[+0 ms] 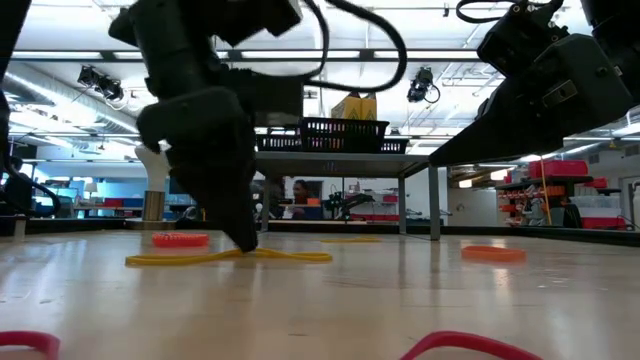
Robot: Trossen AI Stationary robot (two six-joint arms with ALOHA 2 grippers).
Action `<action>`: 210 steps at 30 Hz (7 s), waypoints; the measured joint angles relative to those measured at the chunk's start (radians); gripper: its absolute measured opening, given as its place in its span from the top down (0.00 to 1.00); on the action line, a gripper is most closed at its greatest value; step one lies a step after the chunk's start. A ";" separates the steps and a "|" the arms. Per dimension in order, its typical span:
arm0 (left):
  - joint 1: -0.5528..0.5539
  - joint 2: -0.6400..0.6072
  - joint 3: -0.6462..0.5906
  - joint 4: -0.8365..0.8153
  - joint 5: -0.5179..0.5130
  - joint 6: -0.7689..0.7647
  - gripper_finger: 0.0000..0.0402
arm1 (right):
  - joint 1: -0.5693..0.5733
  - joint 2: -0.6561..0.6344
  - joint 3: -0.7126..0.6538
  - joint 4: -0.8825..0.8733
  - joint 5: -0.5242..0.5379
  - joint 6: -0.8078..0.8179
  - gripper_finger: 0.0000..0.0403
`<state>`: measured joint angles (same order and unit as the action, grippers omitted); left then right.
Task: Pick & Place Office Desk Supplies
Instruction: Put the yellow rubber band into the top left black basket on the shelf, then put the orange spring keychain into the top right black basket on the shelf
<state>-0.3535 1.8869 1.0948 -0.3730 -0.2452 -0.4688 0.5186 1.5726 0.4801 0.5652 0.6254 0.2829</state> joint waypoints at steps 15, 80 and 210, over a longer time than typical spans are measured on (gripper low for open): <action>0.003 -0.002 0.022 -0.003 0.076 0.084 0.98 | 0.000 0.000 0.000 -0.008 0.000 0.000 0.98; 0.995 -0.416 0.068 0.257 0.194 0.641 0.71 | -0.001 0.000 0.000 -0.009 0.000 0.000 0.98; -0.032 -0.063 -0.555 1.289 -0.559 -0.148 0.97 | -0.076 -0.056 -0.043 0.018 -0.042 0.347 0.98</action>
<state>-0.3855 1.8240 0.5402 0.9161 -0.8045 -0.6170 0.4423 1.5163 0.4370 0.5835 0.5838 0.6295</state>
